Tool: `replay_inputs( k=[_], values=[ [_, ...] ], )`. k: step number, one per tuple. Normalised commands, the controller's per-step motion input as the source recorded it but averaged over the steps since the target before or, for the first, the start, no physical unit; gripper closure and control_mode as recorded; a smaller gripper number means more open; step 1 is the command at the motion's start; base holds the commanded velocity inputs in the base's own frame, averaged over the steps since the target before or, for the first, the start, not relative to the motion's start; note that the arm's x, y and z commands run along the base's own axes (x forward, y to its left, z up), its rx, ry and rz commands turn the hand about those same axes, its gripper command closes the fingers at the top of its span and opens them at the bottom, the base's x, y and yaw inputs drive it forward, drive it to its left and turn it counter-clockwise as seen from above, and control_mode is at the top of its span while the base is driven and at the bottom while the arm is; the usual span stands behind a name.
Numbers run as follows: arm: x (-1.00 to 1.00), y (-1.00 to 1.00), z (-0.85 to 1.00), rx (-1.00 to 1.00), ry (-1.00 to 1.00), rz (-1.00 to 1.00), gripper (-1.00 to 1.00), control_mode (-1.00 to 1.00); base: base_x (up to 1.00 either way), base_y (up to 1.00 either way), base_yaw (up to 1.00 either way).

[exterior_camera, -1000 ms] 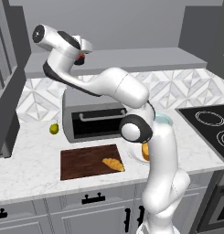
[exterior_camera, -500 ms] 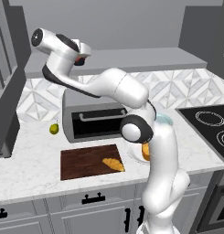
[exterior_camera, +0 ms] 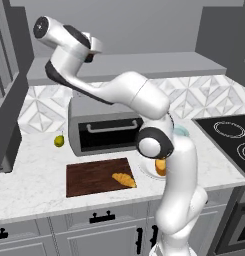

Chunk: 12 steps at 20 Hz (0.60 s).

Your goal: From the different types of pastries on the counter, select a croissant and place it on the cutting board. Then retrieve a jar of jam from the cabinet and place it alongside the croissant on the cutting board.

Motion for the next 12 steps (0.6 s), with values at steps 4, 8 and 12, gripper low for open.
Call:
replay_inputs(
  k=[4,8,12],
  values=[
    [-1.0,0.0,0.01,0.0,-0.21,0.0,1.0,-1.0,0.0,0.0,0.0],
    [-1.0,0.0,-0.04,0.0,-0.23,0.0,1.0,-1.0,0.0,0.0,0.0],
    [-1.0,0.0,-0.26,0.06,-0.2,0.0,1.0,-1.0,0.0,0.0,0.0]
  ],
)
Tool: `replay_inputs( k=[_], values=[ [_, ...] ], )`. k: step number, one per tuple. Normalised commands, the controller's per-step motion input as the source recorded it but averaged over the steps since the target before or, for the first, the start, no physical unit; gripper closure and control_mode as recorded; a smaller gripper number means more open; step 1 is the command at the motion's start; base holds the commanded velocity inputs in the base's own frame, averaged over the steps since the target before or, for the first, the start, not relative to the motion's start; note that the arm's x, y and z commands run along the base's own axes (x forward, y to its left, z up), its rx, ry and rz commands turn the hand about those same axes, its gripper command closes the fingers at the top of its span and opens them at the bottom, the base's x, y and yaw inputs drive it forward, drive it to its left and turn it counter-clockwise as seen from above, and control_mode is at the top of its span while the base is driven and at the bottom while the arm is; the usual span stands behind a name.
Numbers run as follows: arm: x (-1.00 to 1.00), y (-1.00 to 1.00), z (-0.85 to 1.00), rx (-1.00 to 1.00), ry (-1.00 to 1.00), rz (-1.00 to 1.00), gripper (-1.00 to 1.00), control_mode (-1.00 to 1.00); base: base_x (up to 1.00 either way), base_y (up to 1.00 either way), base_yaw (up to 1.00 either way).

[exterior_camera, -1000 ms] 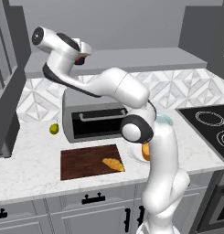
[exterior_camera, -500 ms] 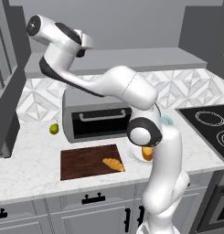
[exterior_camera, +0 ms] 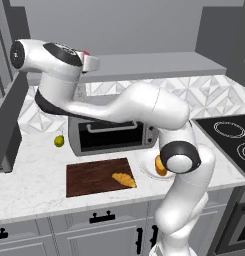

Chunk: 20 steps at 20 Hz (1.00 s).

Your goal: From the different types of pastries on the counter, select a croissant and place it on the cutting board. Then retrieve a jar of jam from the cabinet and place it alongside the croissant on the cutting board.

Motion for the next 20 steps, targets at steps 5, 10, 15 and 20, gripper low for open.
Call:
replay_inputs(
  k=[5,10,15,20],
  values=[
    [-1.0,-0.07,-0.39,0.07,-0.19,0.0,1.0,-1.0,0.0,0.0,0.0],
    [-1.0,-0.08,-0.44,0.1,-0.15,0.0,1.0,-1.0,0.0,0.0,0.0],
    [-1.0,-0.28,-0.47,0.1,-0.04,0.0,1.0,-1.0,0.0,0.0,0.0],
    [-0.98,-0.77,-0.78,0.11,0.01,0.06,1.0,-1.0,0.0,0.0,0.0]
  ],
)
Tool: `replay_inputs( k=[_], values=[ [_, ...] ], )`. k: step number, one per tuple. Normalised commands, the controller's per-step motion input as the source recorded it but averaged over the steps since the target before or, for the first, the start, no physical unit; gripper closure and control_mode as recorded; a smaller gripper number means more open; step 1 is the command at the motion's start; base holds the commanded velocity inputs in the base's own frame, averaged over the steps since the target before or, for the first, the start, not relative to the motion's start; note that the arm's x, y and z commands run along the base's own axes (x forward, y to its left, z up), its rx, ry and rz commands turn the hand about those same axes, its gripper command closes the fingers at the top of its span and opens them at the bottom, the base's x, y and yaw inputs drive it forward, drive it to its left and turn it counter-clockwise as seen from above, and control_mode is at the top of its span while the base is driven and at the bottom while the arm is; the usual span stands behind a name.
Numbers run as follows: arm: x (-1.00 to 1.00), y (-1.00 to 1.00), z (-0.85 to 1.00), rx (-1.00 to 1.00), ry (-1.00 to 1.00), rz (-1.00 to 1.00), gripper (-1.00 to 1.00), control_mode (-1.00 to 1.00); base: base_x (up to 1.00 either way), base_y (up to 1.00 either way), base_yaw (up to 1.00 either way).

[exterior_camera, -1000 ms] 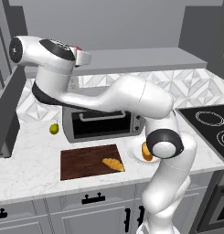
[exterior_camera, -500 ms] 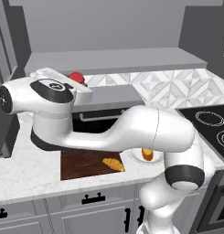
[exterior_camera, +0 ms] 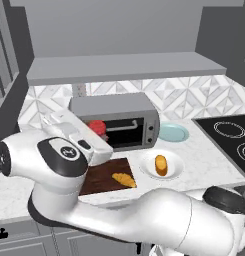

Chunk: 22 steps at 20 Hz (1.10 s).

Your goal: From the different types of pastries on the counter, select a croissant and place it on the cutting board. Then retrieve a jar of jam from the cabinet and place it alongside the croissant on the cutting board.

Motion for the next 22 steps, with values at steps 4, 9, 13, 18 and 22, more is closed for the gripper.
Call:
replay_inputs(
  k=[4,9,13,18,22],
  values=[
    [-0.57,-0.91,-1.0,0.27,0.05,0.15,1.0,-1.0,0.0,0.0,0.0],
    [-0.01,-1.0,-0.92,0.27,0.04,0.19,1.0,-1.0,0.0,0.0,0.0],
    [0.18,-0.76,-0.55,0.05,0.0,0.06,1.0,-1.0,0.0,0.0,0.0],
    [0.43,-0.14,-0.53,0.02,0.05,0.0,1.0,-1.0,0.0,0.0,0.0],
    [0.62,0.52,-0.04,0.04,0.27,0.0,1.0,-1.0,0.0,0.0,0.0]
  ],
)
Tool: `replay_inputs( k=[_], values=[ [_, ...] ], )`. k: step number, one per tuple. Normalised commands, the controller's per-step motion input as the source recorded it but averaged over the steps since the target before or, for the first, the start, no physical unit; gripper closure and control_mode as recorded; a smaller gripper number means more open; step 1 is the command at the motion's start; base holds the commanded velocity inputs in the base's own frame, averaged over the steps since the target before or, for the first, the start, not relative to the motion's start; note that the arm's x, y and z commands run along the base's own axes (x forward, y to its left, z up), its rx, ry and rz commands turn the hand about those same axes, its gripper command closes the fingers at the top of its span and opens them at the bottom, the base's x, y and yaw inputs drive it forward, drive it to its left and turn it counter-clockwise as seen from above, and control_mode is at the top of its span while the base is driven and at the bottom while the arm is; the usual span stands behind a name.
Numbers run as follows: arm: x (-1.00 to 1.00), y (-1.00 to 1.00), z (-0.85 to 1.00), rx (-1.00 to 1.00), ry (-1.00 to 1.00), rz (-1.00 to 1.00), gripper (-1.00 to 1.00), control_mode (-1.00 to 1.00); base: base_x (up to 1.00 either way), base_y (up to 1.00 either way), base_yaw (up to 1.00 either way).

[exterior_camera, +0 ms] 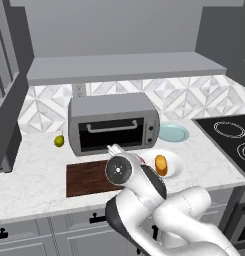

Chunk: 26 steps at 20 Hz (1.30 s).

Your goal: From the different types of pastries on the counter, select a croissant and place it on the cutting board. Then retrieve a jar of jam from the cabinet and place it alongside the croissant on the cutting board.

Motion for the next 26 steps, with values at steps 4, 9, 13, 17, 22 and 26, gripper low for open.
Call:
replay_inputs(
  k=[4,9,13,17,22,26],
  values=[
    [0.59,0.52,-0.14,-0.03,0.33,0.0,1.0,-1.0,0.0,0.0,0.0],
    [0.38,0.11,-0.51,-0.18,0.15,0.0,1.0,-1.0,0.0,0.0,0.0],
    [0.32,0.0,-0.71,-0.24,-0.1,0.0,1.0,-1.0,0.0,0.0,0.0],
    [0.27,0.0,-0.87,-0.42,-0.17,0.0,1.0,-1.0,0.0,0.0,0.0],
    [0.08,0.01,-0.05,-0.01,0.01,0.0,1.0,-1.0,0.0,0.0,0.0],
    [0.69,0.08,0.0,0.0,0.05,0.0,1.0,-1.0,0.0,0.0,0.0]
  ],
)
